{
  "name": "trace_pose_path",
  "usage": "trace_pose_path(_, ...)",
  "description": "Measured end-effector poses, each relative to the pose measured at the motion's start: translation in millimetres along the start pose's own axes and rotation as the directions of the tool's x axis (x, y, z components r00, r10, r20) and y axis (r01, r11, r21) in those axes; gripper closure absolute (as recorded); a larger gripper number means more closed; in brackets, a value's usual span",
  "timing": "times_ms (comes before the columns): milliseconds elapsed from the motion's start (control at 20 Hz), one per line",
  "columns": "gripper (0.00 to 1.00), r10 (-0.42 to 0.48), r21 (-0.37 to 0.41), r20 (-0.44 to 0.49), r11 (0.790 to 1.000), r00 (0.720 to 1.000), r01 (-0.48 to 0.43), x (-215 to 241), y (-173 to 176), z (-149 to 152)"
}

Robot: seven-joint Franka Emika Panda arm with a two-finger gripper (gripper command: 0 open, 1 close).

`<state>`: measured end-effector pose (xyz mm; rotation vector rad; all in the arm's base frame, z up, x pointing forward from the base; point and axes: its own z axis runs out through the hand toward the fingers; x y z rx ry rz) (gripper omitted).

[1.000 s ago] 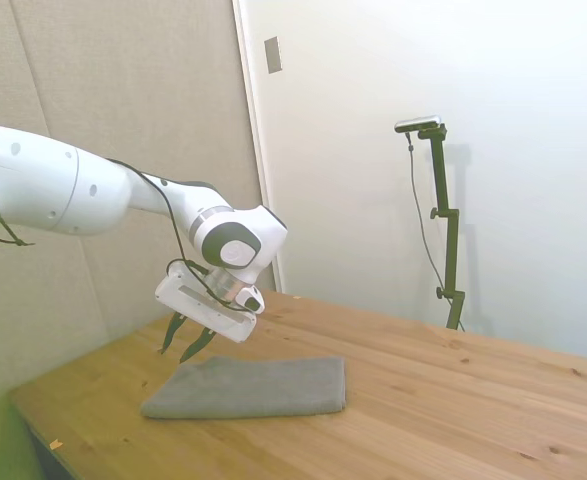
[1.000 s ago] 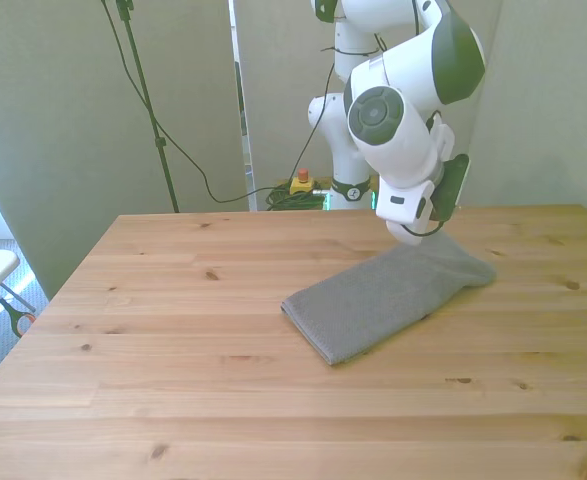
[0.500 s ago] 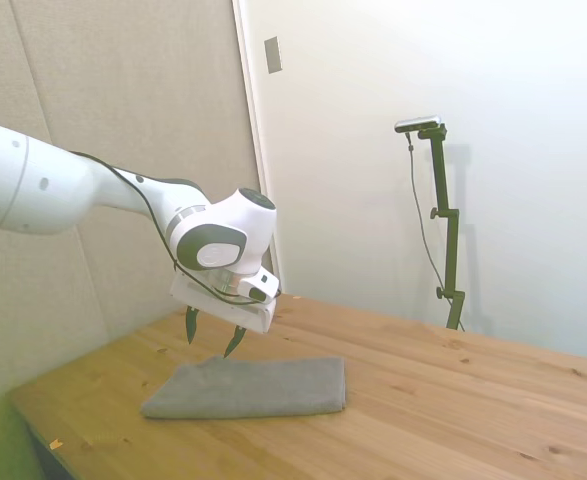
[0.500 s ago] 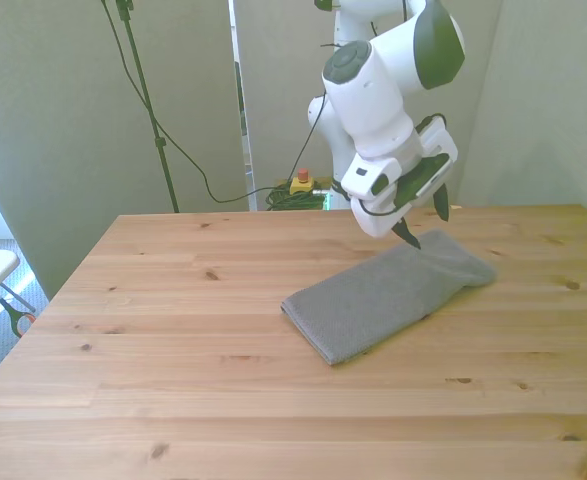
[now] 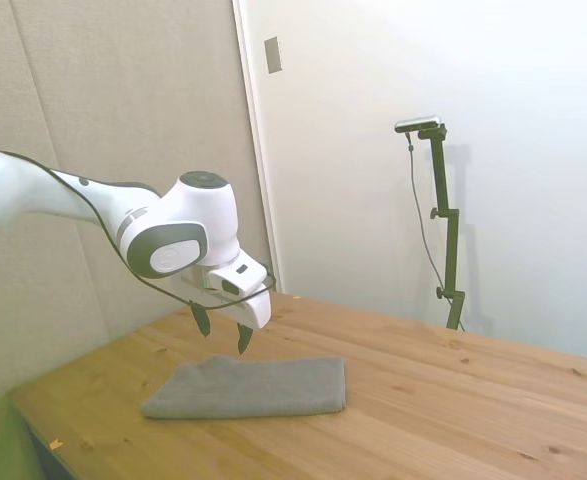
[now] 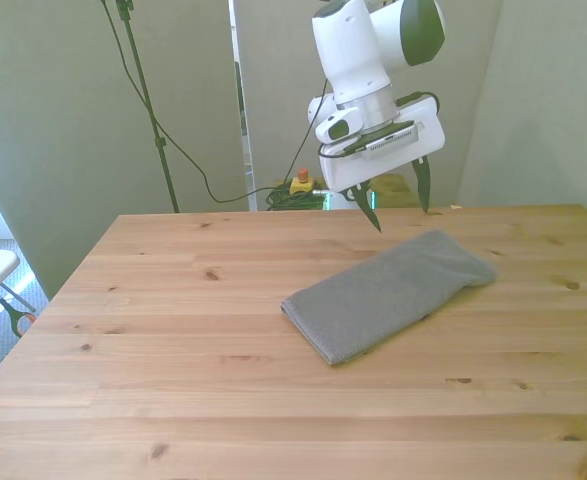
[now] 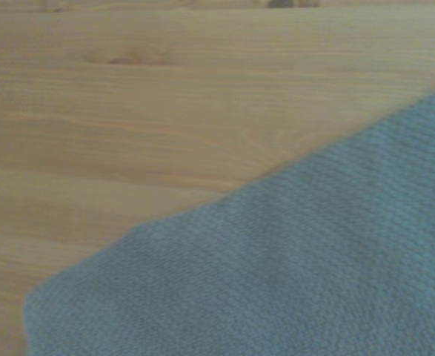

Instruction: Unfold the towel

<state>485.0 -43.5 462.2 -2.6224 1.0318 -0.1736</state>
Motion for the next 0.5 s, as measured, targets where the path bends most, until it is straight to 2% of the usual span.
trace_pose_path(250, 0.0, 0.157, -0.077, -0.109, 0.983, 0.982, -0.166, -20.0, 3.3, -5.2)
trace_pose_path(500, 0.0, 0.131, -0.139, -0.032, 0.981, 0.991, -0.134, -49.2, 9.2, -12.9)
